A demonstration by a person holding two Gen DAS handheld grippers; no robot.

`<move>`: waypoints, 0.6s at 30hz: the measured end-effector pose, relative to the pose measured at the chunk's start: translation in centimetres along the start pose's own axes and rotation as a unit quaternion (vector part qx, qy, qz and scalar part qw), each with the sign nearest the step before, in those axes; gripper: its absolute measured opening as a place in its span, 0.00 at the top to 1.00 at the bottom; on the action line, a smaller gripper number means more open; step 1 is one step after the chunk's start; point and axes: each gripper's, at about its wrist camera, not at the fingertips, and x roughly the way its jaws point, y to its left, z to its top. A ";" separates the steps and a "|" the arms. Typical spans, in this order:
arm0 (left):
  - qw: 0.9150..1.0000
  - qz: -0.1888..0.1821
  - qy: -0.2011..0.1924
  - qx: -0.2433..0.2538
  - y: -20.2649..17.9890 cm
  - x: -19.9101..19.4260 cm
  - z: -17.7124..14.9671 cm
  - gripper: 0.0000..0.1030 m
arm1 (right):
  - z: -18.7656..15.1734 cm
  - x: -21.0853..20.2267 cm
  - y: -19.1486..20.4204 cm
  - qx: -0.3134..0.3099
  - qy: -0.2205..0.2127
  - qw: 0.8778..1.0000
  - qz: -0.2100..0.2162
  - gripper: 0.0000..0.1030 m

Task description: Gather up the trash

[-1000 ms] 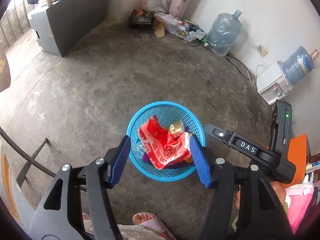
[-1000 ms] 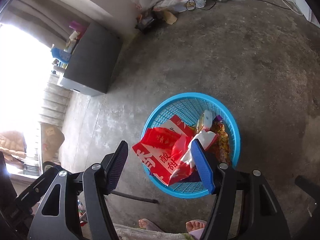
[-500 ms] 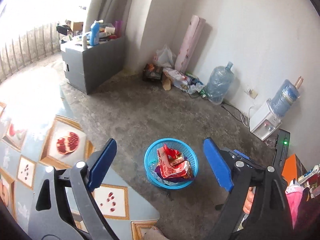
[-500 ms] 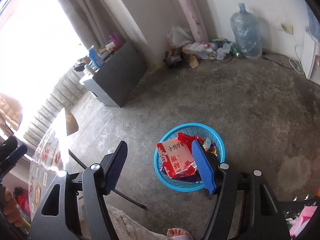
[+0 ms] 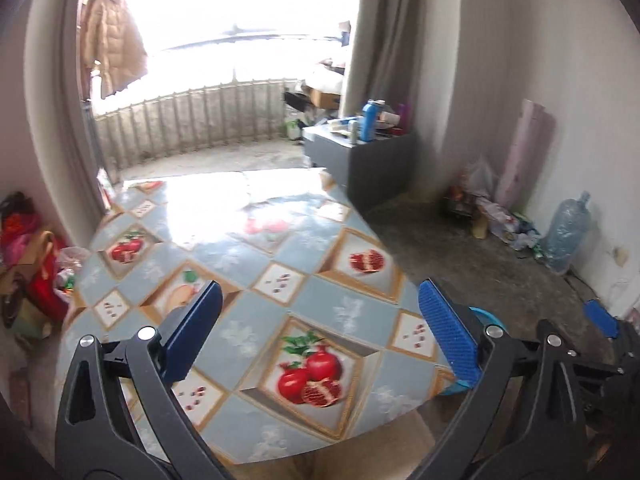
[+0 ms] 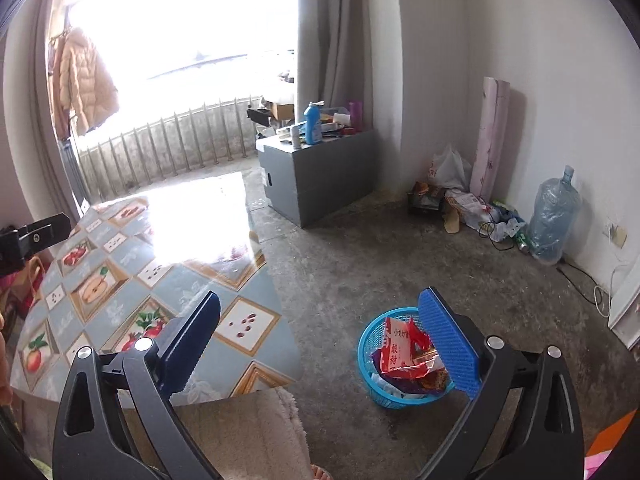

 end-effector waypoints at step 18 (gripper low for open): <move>0.973 0.101 0.205 -0.037 4.3 2.9 -11.7 0.08 | -8.6 4.4 5.8 -0.073 0.169 0.983 -0.022 0.06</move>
